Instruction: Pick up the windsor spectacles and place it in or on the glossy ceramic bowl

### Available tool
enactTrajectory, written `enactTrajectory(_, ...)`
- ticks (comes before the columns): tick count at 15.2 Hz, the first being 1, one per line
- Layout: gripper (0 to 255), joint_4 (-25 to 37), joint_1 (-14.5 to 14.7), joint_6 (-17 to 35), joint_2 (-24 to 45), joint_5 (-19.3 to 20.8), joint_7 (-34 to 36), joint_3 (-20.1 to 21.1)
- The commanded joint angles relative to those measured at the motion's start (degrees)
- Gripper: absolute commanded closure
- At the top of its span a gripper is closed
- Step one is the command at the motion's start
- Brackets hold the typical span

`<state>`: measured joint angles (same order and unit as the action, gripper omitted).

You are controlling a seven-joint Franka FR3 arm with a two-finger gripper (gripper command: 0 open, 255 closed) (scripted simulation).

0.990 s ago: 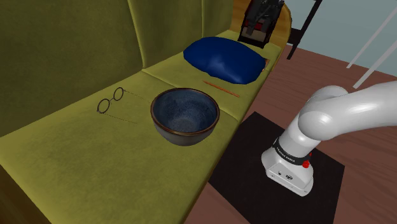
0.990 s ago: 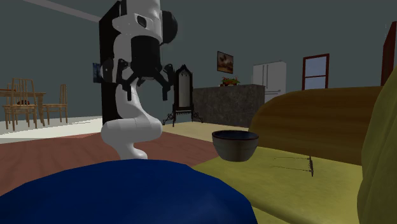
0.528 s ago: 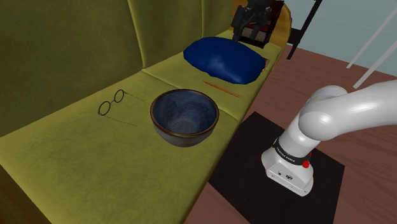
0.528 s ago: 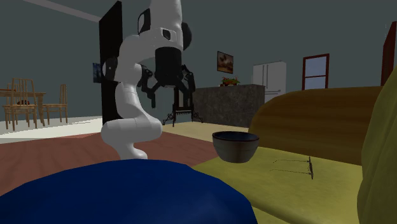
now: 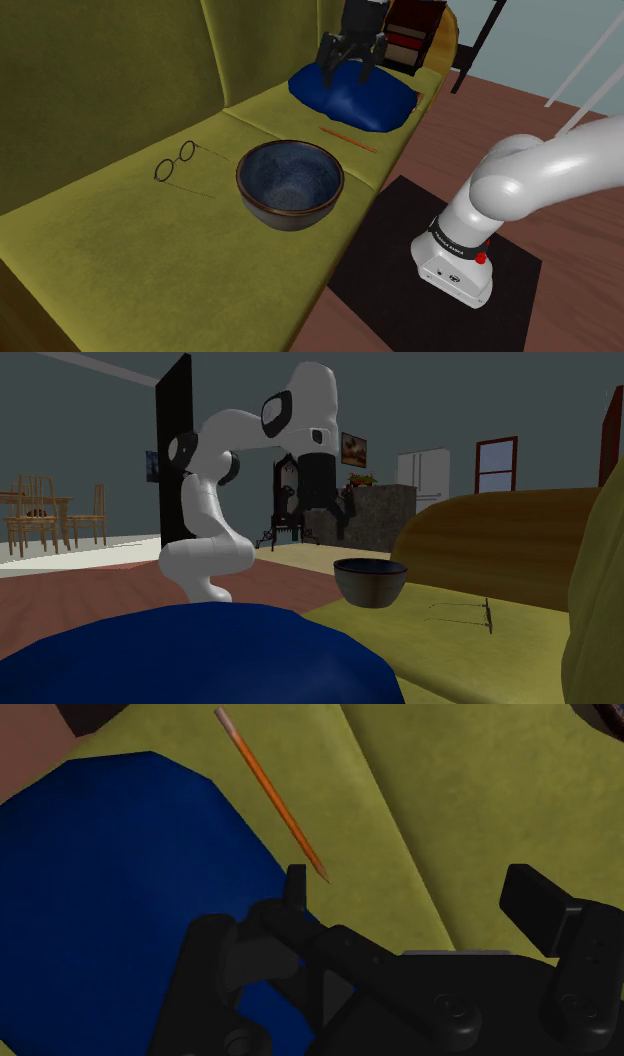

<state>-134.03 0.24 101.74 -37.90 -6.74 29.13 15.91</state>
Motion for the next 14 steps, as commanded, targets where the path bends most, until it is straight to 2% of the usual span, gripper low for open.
enactTrajectory(1, 0, 1.3, 0.0, 1.0, 2.3, -0.9, 4.5, 3.0)
enactTrajectory(8, 0, 7.9, -1.7, 6.0, 14.3, -0.5, 19.7, 13.4)
enactTrajectory(11, 0, 12.0, -2.8, 7.7, 20.8, 1.7, 26.8, 17.8)
enactTrajectory(14, 0, 16.9, -3.6, 8.8, 28.3, 5.6, 34.6, 22.0)
